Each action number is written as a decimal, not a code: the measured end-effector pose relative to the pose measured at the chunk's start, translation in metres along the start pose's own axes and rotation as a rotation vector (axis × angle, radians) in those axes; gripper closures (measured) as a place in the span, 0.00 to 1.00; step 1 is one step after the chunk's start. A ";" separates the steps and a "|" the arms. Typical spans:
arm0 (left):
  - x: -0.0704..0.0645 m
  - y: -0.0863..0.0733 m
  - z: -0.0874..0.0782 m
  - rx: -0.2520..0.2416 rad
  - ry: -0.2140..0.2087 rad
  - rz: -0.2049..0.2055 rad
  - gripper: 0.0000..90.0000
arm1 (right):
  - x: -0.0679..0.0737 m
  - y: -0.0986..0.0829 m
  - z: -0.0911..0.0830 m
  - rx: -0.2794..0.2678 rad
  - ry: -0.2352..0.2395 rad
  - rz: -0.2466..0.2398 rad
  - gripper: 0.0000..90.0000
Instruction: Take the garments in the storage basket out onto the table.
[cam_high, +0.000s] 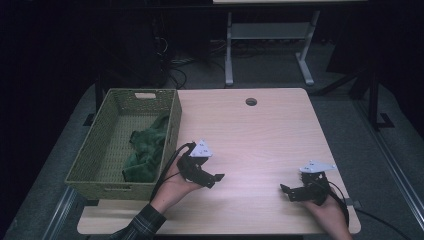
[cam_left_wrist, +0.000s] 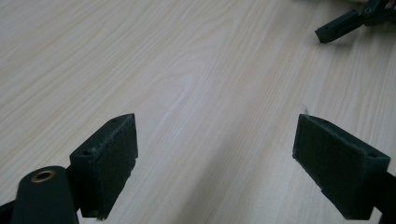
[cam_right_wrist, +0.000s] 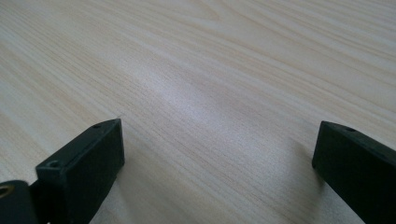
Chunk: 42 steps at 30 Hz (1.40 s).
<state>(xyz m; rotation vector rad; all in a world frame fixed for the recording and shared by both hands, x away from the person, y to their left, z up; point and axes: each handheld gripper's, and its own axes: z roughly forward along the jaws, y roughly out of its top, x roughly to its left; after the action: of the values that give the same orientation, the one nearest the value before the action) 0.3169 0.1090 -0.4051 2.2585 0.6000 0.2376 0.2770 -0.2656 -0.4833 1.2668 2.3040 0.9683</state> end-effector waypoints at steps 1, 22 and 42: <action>0.001 0.001 -0.001 0.006 -0.002 0.005 0.15 | 0.000 0.000 0.000 0.000 0.000 0.001 0.02; 0.014 0.023 -0.025 -0.031 -0.024 0.026 0.15 | -0.001 0.001 0.000 0.003 -0.031 0.033 0.02; 0.037 0.022 -0.051 -0.057 -0.009 0.021 0.16 | -0.002 0.001 0.001 0.000 -0.032 0.030 0.02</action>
<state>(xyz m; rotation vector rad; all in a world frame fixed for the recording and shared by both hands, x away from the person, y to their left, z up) 0.3388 0.1466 -0.3545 2.2112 0.5586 0.2520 0.2787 -0.2663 -0.4832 1.3113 2.2669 0.9515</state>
